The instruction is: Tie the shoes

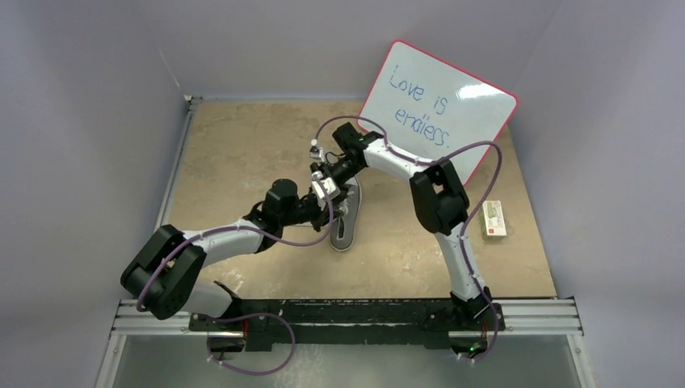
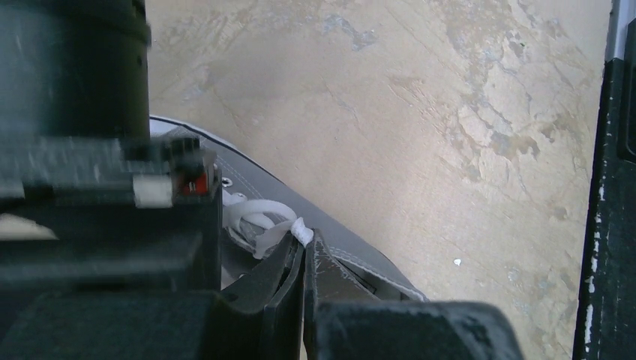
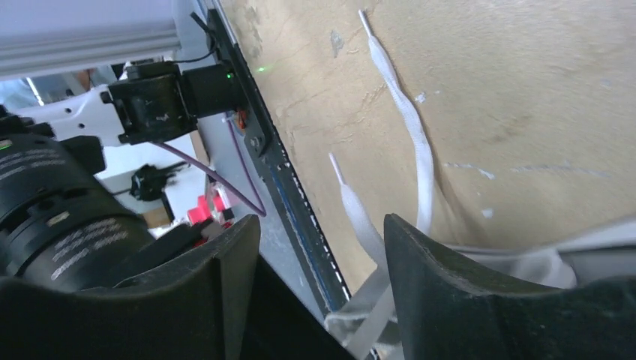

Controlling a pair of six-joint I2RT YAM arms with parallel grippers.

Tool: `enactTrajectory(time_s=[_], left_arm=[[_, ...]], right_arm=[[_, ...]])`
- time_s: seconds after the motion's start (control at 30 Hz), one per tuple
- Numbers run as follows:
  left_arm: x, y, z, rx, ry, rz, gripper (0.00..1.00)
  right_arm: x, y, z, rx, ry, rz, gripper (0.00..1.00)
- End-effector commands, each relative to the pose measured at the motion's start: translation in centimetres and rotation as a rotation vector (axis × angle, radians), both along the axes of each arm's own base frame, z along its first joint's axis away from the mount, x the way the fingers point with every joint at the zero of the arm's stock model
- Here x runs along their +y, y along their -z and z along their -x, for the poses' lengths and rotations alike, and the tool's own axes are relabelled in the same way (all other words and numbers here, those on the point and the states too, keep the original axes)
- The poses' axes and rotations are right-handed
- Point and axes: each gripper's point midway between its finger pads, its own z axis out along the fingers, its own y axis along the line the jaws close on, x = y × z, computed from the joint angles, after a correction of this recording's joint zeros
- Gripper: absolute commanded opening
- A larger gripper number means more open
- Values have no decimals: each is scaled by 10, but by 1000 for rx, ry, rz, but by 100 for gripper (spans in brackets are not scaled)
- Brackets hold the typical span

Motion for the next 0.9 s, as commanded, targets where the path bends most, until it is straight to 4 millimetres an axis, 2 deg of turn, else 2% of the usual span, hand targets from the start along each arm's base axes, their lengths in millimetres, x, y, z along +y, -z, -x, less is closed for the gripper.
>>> enactTrajectory(time_s=[0.0, 0.1, 0.17, 0.23, 0.37, 0.5, 0.6, 0.7, 0.83, 0.87], left_arm=[[-2, -16, -8, -39, -9, 45, 0], [-4, -18, -8, -16, -11, 54, 0], [-8, -17, -5, 31, -5, 74, 0], [-10, -16, -5, 60, 0, 80, 0], [-15, -19, -6, 98, 2, 98, 0], [-24, -13, -12, 193, 9, 77, 0], [-32, -17, -19, 237, 16, 114, 0], [-35, -19, -21, 271, 33, 142, 0], [-36, -10, -23, 346, 89, 120, 0], [-35, -6, -23, 368, 98, 107, 0]], right_arm=[[-23, -79, -29, -86, 100, -83, 66], [-48, -94, -52, -147, 173, -70, 69], [-62, -104, -61, -184, 216, -74, 72], [-72, -113, -61, -195, 234, -95, 73], [-97, -109, -57, -352, 266, -21, 77], [-122, -116, -39, -671, 310, -63, 76], [-137, -122, -24, -1005, 303, -113, 73], [-136, -118, 6, -1297, 112, -176, 74], [-131, -114, 38, -1548, -203, -255, 72], [-124, -116, 47, -1591, -282, -280, 71]])
